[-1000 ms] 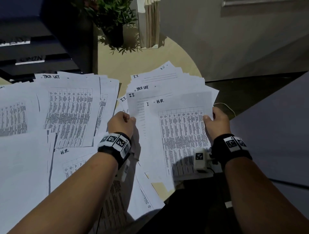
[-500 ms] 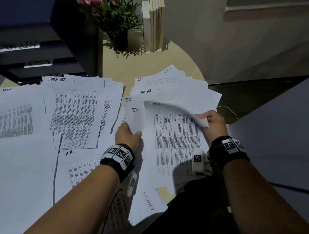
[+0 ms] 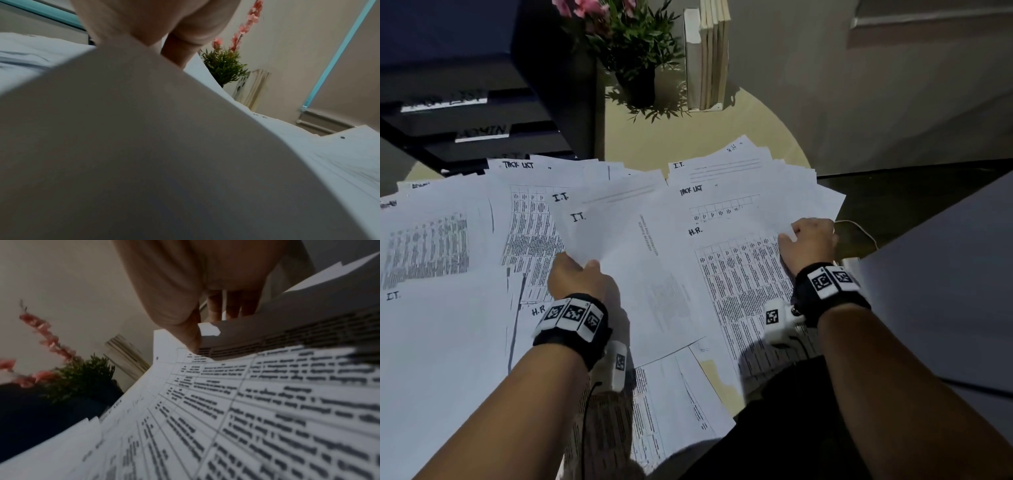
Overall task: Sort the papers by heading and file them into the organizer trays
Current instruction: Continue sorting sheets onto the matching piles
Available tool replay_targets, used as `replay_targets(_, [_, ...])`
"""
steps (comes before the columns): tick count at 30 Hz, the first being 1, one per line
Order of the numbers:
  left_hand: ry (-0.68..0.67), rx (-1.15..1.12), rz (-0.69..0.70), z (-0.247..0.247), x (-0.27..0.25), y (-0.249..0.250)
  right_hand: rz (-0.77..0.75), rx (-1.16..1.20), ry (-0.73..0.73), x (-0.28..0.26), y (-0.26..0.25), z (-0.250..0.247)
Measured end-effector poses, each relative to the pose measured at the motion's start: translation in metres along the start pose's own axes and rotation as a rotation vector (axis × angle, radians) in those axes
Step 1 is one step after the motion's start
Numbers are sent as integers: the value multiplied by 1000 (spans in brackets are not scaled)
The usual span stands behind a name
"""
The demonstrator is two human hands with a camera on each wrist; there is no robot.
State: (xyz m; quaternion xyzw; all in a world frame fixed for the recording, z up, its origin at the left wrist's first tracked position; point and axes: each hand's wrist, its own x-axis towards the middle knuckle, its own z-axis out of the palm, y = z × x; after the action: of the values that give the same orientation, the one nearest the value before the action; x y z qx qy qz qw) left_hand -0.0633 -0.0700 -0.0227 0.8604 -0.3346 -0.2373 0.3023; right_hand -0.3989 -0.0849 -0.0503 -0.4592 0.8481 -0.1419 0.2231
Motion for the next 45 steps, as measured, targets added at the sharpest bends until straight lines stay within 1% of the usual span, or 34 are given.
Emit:
replay_targets(3, [25, -10, -22, -10, 8, -8, 39, -135, -31, -12, -6, 7])
replay_targets(5, [34, -4, -27, -14, 10, -12, 35, -156, -15, -15, -7, 7])
replay_targets(7, [30, -16, 2, -18, 9, -12, 13, -80, -8, -14, -7, 3])
replay_targets(9, [5, -41, 31, -16, 9, -12, 6, 121, -13, -14, -8, -5])
replay_targets(10, [-22, -42, 47, -13, 9, -12, -11, 205, -26, -15, -8, -9])
replay_targets(12, [-75, -43, 97, -9, 3, -9, -61, 292, -54, -17, -9, -16])
replay_targets(15, [-169, -147, 134, -2, -13, 1, -65, 412, -82, -22, -12, -21])
replay_targets(17, [-282, -150, 208, 3, -22, 4, -40, 462, -77, -26, -14, -16])
replay_targets(18, [-341, -151, 219, 5, -27, 5, -35, 471, -84, -30, -17, -12])
replay_targets(19, [-379, -179, 222, 8, -32, 4, -31, 480, -108, -34, -20, -5])
replay_targets(21, [-424, -226, 171, 11, -41, 3, -35, 518, -205, -43, -28, 9])
replay_targets(22, [-432, -224, 146, 11, -46, 3, -44, 534, -259, -46, -31, 15])
replay_targets(23, [-440, -191, 133, 11, -50, 1, -53, 533, -278, -47, -33, 18])
replay_targets(24, [-440, -144, 143, 12, -51, 0, -59, 499, -250, -45, -32, 18])
replay_targets(25, [-433, -84, 159, 12, -50, -3, -62, 421, -172, -40, -30, 16])
replay_targets(27, [-430, -54, 172, 10, -48, -9, -18, 180, -8, -27, -21, 8])
replay_targets(28, [-450, -87, 154, 10, -46, -13, 27, 68, 17, -24, -17, 3])
replay_targets(30, [-476, -192, 105, 10, -44, -19, 91, -82, -46, -21, -17, -2])
replay_targets(31, [-488, -297, 57, 10, -46, -20, 92, -129, -85, -24, -20, 0])
replay_targets(33, [-521, -635, -97, 11, -51, -21, 80, -143, -138, -27, -27, 8])
replay_targets(34, [-527, -746, -137, 13, -50, -25, 80, -113, -158, -27, -30, 11])
replay_targets(37, [-571, -890, -156, 19, -41, -39, 70, 36, -195, -26, -30, 12])
replay_targets(39, [-614, -929, -165, 20, -38, -40, 30, 155, -152, -28, -24, 4])
replay_targets(42, [-650, -976, -166, 19, -39, -31, -14, 263, -31, -32, -11, -10])
replay_targets(43, [-645, -996, -191, 20, -40, -29, -11, 286, -16, -33, -7, -13])
replay_targets(45, [-651, -1055, -208, 24, -39, -24, -5, 316, -33, -34, -1, -16])
